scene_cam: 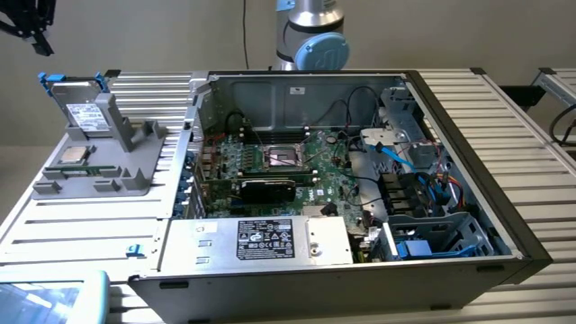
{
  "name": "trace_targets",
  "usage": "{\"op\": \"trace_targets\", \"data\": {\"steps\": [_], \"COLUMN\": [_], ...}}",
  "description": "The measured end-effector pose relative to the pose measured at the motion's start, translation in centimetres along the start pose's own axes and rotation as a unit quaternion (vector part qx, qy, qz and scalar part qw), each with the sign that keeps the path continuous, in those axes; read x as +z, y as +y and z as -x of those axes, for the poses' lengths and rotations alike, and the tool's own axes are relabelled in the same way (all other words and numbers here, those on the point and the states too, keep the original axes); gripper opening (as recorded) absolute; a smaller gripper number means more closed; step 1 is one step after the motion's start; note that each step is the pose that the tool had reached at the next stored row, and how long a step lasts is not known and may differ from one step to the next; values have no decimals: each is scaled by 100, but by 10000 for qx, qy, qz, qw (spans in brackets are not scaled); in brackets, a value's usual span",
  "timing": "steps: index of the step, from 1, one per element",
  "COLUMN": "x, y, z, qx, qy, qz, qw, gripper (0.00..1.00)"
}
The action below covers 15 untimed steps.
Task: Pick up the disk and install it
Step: 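Pick up the disk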
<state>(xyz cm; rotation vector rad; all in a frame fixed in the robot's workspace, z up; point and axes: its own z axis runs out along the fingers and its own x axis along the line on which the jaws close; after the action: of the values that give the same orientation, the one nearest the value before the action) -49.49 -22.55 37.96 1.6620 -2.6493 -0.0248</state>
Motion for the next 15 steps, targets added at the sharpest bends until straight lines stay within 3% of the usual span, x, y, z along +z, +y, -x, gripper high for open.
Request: {"op": "trace_targets", "data": {"steps": [4, 8, 11, 15], "x": [1, 3, 5, 8], "y": [0, 0, 0, 0], "z": [0, 0, 0, 0], "qx": [-362, -724, -998, -1364], "qy": [8, 15, 21, 29], "qz": [-1, -3, -4, -4], "qw": [9993, 9974, 9950, 9907], "gripper": [11, 11, 11, 11]}}
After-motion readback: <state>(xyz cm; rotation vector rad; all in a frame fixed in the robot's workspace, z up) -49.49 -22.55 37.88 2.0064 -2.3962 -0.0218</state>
